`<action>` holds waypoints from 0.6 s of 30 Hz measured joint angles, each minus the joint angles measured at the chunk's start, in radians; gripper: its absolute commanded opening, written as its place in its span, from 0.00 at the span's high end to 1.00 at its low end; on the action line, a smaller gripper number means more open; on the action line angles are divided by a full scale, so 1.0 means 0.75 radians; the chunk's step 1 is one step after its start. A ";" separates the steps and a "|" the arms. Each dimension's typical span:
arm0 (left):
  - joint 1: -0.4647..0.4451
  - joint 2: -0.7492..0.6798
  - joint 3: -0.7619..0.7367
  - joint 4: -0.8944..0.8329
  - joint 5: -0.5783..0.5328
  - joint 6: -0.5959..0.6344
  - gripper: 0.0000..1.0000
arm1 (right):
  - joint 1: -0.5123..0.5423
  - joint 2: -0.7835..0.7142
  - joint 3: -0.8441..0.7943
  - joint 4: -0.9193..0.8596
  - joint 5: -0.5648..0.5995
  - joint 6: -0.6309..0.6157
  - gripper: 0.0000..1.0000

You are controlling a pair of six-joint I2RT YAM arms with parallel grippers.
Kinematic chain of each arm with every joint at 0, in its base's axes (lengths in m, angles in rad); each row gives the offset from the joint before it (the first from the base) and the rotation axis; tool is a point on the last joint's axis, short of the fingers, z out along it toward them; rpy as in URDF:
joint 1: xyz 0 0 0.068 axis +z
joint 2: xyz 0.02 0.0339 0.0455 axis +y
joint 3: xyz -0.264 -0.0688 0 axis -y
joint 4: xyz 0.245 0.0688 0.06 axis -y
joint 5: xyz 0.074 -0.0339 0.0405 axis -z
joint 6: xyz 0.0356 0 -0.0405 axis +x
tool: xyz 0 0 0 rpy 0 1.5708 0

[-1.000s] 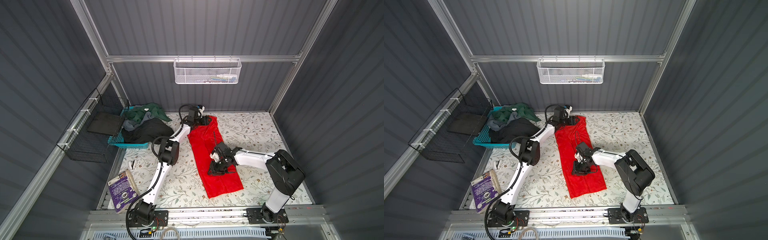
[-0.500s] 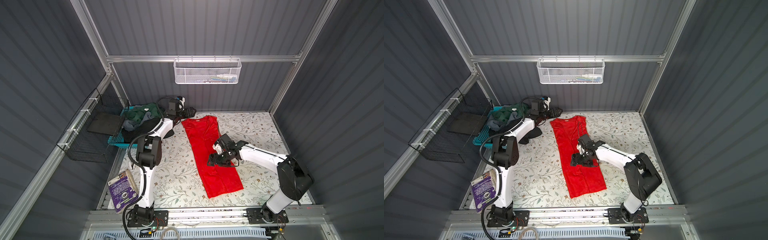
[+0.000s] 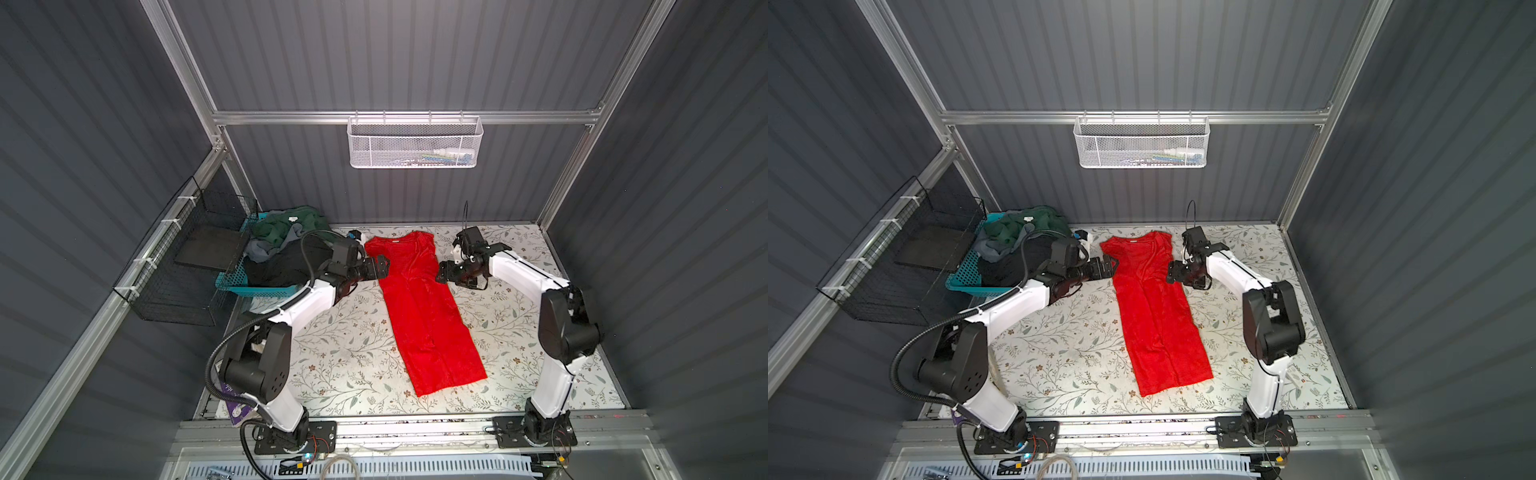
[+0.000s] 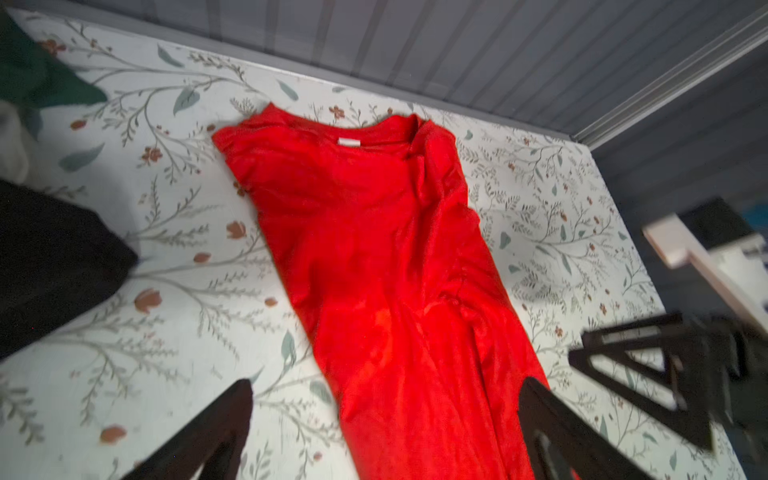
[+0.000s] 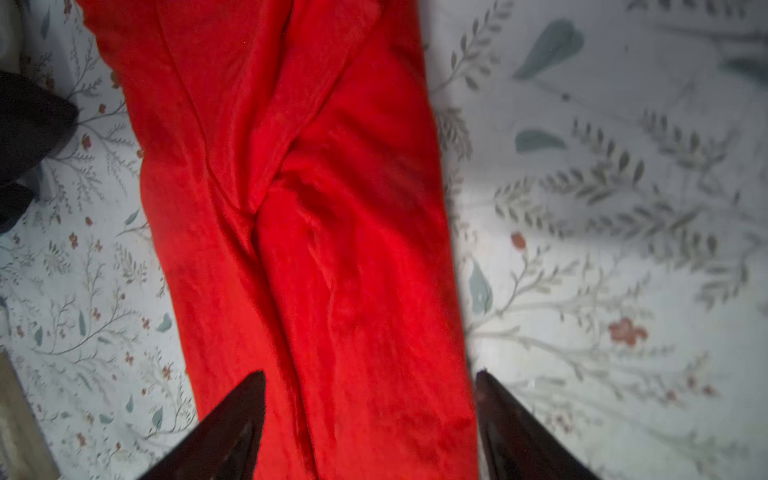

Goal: Fold and stack the t-shirts

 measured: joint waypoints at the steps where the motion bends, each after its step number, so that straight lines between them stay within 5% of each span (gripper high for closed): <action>1: -0.007 -0.036 -0.031 -0.011 -0.008 0.000 0.00 | -0.012 0.057 0.059 -0.008 -0.004 -0.006 0.23; 9: -0.028 -0.265 -0.220 -0.081 -0.026 -0.002 0.00 | -0.067 0.406 0.438 -0.095 0.002 -0.023 0.29; 18: -0.028 -0.249 -0.225 -0.118 -0.007 -0.001 0.00 | -0.066 0.495 0.525 -0.137 -0.005 -0.019 0.45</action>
